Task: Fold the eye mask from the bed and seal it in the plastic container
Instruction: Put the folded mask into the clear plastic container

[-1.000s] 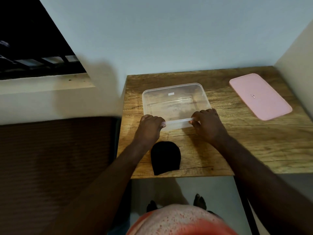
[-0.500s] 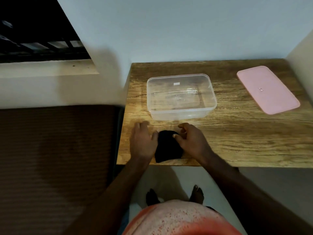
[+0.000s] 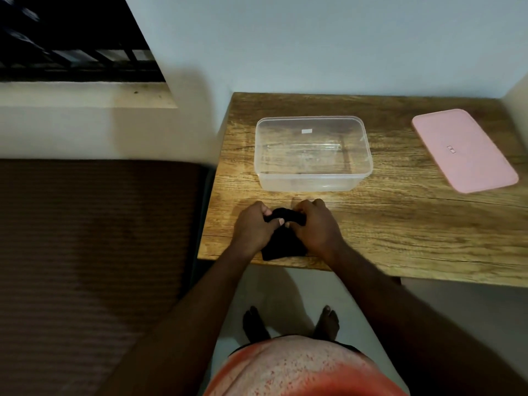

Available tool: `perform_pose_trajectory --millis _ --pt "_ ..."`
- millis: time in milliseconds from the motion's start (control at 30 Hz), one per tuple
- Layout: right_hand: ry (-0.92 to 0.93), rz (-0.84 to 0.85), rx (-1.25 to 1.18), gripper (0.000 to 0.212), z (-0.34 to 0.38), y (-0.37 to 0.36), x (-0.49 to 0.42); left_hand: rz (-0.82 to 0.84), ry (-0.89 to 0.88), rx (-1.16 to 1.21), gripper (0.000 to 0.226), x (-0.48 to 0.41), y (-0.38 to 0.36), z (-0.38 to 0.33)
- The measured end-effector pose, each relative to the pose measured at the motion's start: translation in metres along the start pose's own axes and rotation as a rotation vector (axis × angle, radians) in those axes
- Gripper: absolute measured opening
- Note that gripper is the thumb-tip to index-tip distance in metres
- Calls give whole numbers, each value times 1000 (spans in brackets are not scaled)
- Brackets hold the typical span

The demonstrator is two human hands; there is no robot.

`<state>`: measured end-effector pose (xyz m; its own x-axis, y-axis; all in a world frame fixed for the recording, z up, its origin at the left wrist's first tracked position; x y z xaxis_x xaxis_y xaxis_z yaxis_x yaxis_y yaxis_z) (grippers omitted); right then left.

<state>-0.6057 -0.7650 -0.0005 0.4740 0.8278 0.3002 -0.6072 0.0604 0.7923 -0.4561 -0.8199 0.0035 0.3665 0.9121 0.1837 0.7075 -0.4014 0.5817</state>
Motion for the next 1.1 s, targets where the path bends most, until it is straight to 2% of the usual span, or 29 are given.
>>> perform_pose_trajectory --millis 133,300,400,467,633,733,867,1000,1100 --pt "-23 29 -162 25 -3 3 1 20 -48 139 23 0 6 -2" --pt "-128 196 -670 22 0 14 8 -24 -187 308 14 0 28 -23" --pt "-117 172 -916 17 11 34 11 -83 -276 387 8 -1 39 -44" --pt "-91 135 -1001 16 20 47 11 -89 -285 431 17 -2 44 -56" --pt "29 21 -975 16 41 78 6 0 -211 608 30 -15 52 -68" --pt "42 66 -1025 19 53 86 -2 16 -225 600 30 -25 60 -72" --pt "37 202 -941 27 69 83 -13 -7 -267 603 29 -40 69 -76" --pt "16 153 -921 34 81 91 -29 -19 -274 612 23 -58 77 -76" --pt "-10 102 -916 34 83 98 -45 -113 -277 543 23 -72 88 -72"
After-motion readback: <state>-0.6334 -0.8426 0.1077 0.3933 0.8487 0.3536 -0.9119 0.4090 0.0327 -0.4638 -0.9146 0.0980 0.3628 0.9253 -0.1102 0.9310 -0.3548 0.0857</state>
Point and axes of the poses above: each hand's wrist, its own x-axis away from the middle knuckle, its own y-axis out of the back of the hand, z = x × y, the point moved 7 cm from there along -x, towards the middle knuckle, and after that the axes turned 11 degrees about -y, right-handed, at the moved point
